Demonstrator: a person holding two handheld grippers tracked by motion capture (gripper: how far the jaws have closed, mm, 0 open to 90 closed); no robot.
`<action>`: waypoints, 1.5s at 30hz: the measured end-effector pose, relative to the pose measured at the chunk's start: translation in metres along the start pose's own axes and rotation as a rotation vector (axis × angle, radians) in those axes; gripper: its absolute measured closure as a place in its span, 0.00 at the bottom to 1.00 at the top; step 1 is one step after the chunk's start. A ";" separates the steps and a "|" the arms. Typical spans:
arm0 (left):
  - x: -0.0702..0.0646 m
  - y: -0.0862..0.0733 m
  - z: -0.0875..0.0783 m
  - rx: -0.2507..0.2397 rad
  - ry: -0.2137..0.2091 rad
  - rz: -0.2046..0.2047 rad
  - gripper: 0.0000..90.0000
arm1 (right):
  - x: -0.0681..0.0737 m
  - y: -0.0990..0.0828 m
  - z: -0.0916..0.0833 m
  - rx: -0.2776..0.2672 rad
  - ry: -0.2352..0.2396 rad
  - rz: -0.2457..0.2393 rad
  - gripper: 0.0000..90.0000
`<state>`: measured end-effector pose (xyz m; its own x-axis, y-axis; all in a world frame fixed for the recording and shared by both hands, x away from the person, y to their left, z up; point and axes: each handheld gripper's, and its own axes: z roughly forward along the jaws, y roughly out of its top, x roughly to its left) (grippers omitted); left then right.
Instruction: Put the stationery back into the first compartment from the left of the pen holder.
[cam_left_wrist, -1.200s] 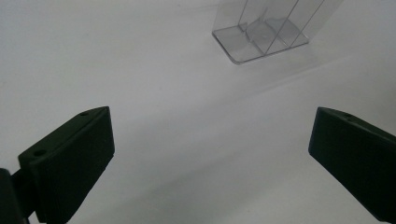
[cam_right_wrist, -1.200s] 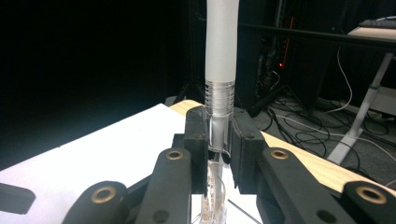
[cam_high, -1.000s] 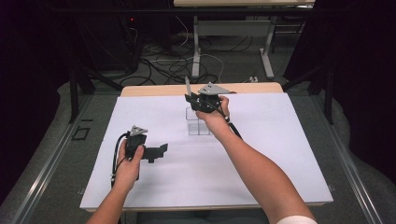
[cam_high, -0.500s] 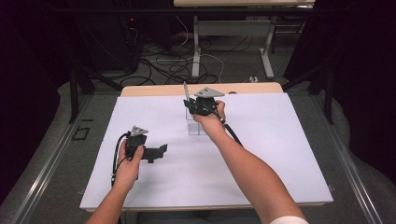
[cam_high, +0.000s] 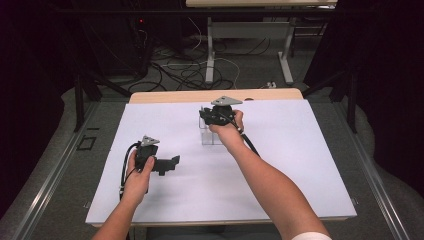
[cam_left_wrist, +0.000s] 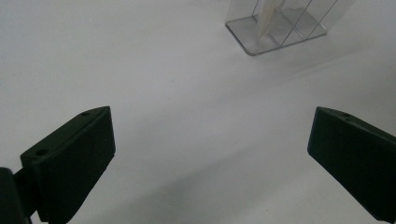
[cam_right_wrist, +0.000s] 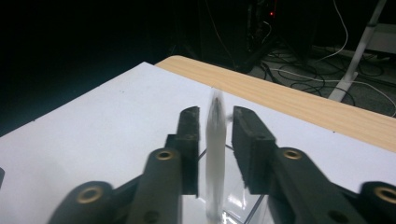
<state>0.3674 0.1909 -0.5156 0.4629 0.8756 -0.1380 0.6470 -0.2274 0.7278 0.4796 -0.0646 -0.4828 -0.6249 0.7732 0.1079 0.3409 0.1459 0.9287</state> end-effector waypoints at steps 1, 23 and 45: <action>0.000 0.000 0.000 0.000 0.000 0.000 0.01 | 0.000 0.001 -0.001 -0.004 0.003 0.003 0.75; 0.005 -0.003 0.001 0.007 0.012 -0.018 0.01 | -0.003 0.014 -0.052 0.031 -0.032 -0.041 0.23; 0.006 -0.004 0.002 0.005 0.011 -0.027 0.01 | -0.046 -0.012 -0.121 0.092 -0.144 -0.050 0.00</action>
<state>0.3685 0.1965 -0.5209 0.4385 0.8861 -0.1501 0.6624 -0.2058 0.7203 0.4192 -0.1761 -0.4565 -0.5376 0.8432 0.0047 0.3791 0.2367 0.8946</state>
